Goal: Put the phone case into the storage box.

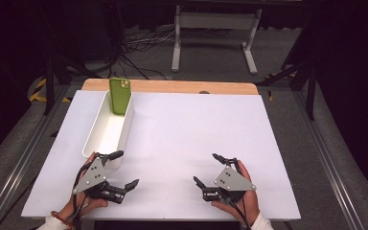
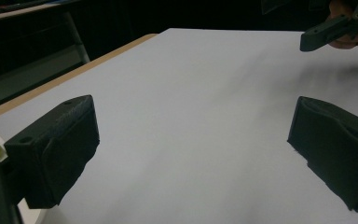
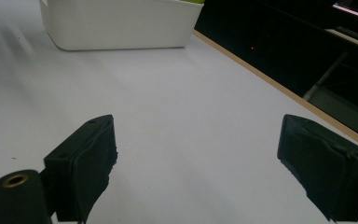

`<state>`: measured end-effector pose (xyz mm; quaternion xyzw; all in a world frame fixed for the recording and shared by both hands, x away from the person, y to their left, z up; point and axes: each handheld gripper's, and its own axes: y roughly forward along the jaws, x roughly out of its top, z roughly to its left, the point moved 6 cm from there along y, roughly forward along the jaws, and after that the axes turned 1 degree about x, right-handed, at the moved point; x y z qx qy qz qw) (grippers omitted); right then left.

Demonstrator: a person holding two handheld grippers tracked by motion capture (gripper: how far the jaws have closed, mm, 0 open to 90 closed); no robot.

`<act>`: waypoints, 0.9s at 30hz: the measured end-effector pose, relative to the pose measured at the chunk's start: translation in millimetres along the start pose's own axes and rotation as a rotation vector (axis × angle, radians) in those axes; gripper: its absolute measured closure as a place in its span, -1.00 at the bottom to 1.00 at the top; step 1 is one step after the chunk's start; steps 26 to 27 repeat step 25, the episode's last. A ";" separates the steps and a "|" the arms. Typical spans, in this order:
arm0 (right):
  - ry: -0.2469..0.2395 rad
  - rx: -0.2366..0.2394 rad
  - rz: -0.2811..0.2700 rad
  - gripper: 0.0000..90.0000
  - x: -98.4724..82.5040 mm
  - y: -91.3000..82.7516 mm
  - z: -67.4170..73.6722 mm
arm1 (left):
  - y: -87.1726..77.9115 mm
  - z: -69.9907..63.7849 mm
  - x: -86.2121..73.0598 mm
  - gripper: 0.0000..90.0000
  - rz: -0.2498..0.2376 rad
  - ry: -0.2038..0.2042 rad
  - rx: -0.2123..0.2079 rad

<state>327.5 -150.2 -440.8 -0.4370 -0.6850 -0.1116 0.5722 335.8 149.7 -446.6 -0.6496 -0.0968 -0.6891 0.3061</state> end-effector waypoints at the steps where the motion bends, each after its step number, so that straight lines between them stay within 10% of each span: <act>1: -0.002 0.001 0.001 -0.72 -0.2 0.3 0.3 | 0.2 0.1 0.0 -0.94 0.003 0.006 0.004; 27: 0.004 0.004 0.018 -0.70 -3.1 2.7 -0.1 | 5.3 -2.4 -0.2 -0.93 0.020 0.011 -0.009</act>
